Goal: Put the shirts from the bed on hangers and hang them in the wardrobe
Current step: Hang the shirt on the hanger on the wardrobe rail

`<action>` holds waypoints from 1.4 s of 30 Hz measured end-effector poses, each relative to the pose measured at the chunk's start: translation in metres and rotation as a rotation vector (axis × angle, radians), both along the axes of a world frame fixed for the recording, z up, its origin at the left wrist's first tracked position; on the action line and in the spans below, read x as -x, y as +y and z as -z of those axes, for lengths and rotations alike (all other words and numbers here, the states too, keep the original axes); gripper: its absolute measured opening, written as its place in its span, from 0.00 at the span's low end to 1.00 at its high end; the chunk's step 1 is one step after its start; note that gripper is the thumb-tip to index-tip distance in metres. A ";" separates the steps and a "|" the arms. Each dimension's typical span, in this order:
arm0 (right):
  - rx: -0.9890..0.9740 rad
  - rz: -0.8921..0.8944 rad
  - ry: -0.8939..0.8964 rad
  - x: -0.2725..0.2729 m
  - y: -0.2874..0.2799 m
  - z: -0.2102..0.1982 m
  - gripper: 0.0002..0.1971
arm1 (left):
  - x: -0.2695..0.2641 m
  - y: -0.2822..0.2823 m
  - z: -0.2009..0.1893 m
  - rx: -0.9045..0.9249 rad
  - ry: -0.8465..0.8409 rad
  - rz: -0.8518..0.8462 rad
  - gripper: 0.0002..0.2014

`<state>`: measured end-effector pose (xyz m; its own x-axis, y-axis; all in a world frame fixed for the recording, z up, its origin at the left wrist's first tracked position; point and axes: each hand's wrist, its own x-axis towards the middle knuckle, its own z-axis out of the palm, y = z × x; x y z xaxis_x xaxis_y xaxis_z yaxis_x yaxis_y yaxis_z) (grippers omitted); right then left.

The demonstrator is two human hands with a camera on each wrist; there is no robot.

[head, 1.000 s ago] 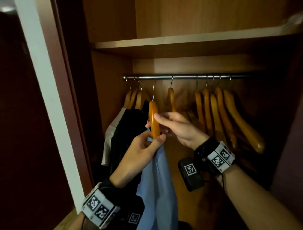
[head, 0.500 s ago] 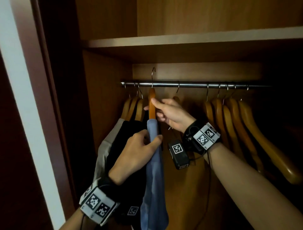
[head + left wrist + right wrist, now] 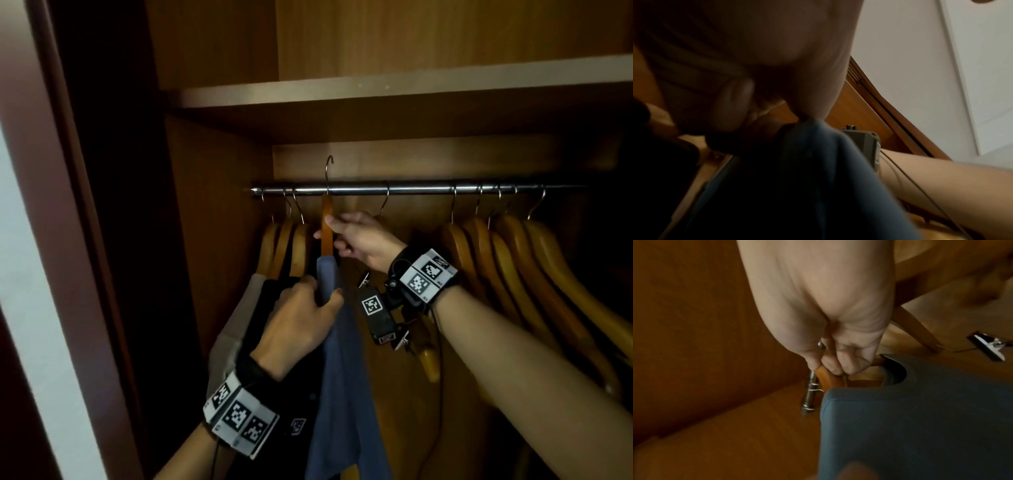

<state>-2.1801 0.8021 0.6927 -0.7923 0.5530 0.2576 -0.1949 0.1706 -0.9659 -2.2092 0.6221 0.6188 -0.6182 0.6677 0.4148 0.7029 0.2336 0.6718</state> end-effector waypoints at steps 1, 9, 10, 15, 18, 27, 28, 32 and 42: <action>-0.014 0.010 -0.011 0.003 0.000 0.000 0.09 | 0.004 0.000 0.001 0.017 0.010 -0.010 0.17; -0.095 0.038 -0.033 0.023 -0.001 0.007 0.12 | 0.015 -0.005 0.013 0.090 0.088 -0.023 0.18; -0.111 0.048 -0.041 0.024 0.000 0.008 0.14 | 0.015 -0.005 0.014 0.093 0.094 -0.020 0.18; -0.276 0.151 -0.183 0.029 0.009 0.017 0.24 | 0.011 -0.006 0.018 0.141 0.180 -0.048 0.16; -0.282 0.195 -0.239 0.027 0.010 0.029 0.24 | 0.009 -0.006 0.021 0.185 0.227 -0.060 0.16; -0.312 0.231 -0.271 0.039 0.008 0.033 0.31 | 0.012 -0.012 0.022 0.217 0.262 -0.081 0.16; -0.312 0.233 -0.268 0.038 0.007 0.032 0.31 | 0.012 -0.013 0.022 0.225 0.269 -0.090 0.16; -0.331 0.168 -0.317 0.025 -0.001 0.021 0.21 | 0.008 -0.013 0.021 0.237 0.326 -0.119 0.18; -0.605 0.710 0.003 -0.052 -0.017 0.015 0.11 | 0.001 -0.013 0.034 0.229 0.505 -0.196 0.21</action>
<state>-2.1284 0.7854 0.6777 -0.3185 0.6788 0.6616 0.1452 0.7247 -0.6736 -2.2100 0.6095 0.5852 -0.5023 0.6682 0.5488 0.8520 0.4910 0.1820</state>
